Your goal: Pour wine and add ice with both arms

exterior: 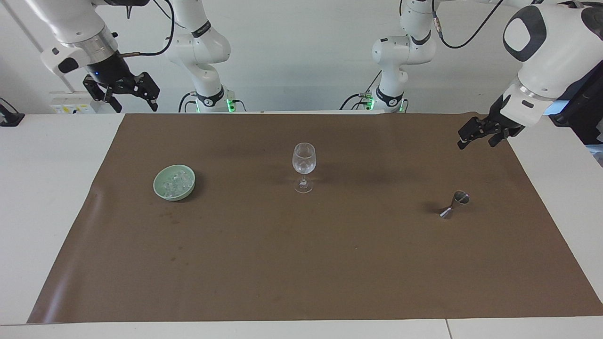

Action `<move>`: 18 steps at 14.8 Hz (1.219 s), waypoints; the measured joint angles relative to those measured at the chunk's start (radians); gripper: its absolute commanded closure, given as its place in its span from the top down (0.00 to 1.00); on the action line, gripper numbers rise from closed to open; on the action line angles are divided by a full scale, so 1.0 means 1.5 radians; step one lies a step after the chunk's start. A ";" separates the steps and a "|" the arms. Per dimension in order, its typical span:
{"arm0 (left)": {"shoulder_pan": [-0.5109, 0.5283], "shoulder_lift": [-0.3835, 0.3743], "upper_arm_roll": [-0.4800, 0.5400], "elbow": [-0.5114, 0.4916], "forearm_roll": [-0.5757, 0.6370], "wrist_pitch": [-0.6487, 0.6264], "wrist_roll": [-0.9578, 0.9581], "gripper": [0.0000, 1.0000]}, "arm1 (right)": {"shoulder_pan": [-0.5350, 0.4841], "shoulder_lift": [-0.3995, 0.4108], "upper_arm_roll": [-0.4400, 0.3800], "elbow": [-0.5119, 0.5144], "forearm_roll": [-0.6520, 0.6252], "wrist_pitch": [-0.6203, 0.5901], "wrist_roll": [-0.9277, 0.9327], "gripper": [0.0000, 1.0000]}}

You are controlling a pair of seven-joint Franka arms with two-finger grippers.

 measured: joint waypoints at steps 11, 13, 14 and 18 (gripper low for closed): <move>0.001 -0.052 -0.004 -0.001 0.019 -0.099 0.038 1.00 | 0.000 0.000 0.005 -0.001 0.000 0.000 0.000 1.00; 0.001 -0.053 -0.004 -0.007 0.019 -0.101 0.039 1.00 | 0.000 0.000 0.005 -0.001 0.000 0.000 0.000 1.00; 0.002 -0.054 -0.004 -0.010 0.019 -0.101 0.039 1.00 | 0.000 0.000 0.006 -0.001 0.000 0.000 0.000 1.00; 0.003 -0.058 -0.004 -0.018 0.019 -0.101 0.040 1.00 | 0.000 0.000 0.006 -0.001 0.000 0.001 0.000 1.00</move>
